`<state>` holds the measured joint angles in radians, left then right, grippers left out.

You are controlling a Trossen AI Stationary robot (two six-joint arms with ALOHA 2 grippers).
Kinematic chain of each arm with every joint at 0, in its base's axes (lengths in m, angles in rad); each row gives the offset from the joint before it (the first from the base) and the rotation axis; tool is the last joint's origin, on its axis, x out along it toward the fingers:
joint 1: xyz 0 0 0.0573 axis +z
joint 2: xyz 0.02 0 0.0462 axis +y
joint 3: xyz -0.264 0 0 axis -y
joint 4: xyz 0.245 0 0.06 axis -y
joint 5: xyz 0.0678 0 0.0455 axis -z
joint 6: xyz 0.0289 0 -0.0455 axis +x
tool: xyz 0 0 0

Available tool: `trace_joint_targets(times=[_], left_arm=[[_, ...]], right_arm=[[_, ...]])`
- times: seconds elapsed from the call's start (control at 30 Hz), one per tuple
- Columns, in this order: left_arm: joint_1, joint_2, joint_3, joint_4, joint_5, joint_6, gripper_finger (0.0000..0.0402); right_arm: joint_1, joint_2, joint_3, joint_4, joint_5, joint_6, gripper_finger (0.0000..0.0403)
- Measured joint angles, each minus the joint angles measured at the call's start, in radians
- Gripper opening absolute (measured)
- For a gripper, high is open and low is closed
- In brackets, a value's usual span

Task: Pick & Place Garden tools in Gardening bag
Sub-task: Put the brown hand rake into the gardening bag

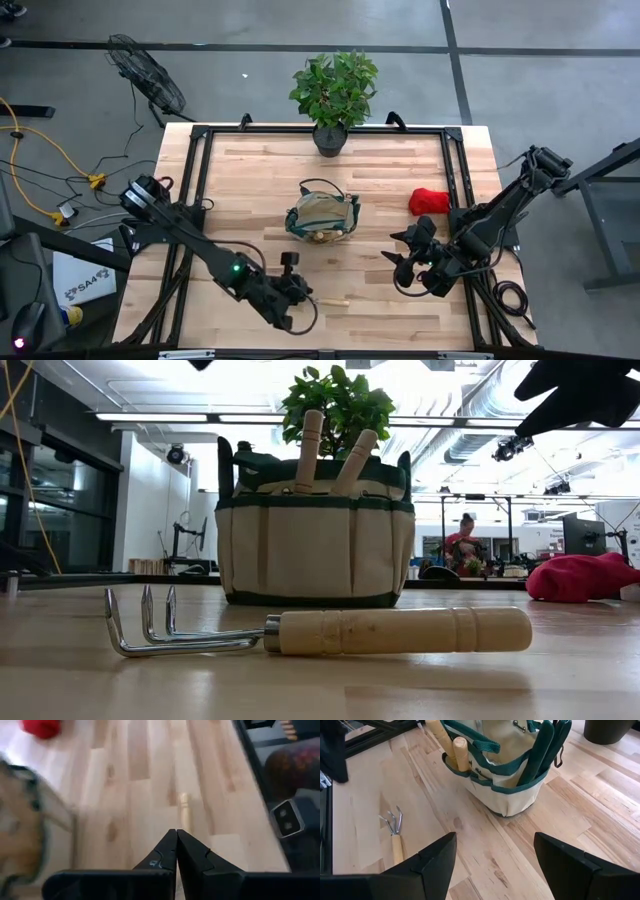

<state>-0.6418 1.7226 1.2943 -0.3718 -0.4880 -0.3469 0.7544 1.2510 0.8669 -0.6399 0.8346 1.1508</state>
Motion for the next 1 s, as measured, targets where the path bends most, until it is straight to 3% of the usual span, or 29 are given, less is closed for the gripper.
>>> trace_joint_targets(times=[0.13,0.37,0.5,1.0], left_arm=[[0.001,0.036,0.000,0.048,0.051,0.014,0.0042],[0.001,0.083,0.001,0.117,0.079,0.037,0.0155],[0.020,0.118,0.001,0.171,0.132,0.049,0.0198],[0.102,0.214,0.000,0.199,0.290,0.059,0.0209]], right_arm=[[0.000,0.000,0.000,0.000,0.000,-0.003,0.0259],[0.000,0.000,0.000,-0.005,0.000,-0.003,0.0259],[-0.001,0.000,0.000,-0.005,0.002,-0.003,0.0259],[-0.002,0.000,0.000,-0.003,-0.002,-0.003,0.0259]])
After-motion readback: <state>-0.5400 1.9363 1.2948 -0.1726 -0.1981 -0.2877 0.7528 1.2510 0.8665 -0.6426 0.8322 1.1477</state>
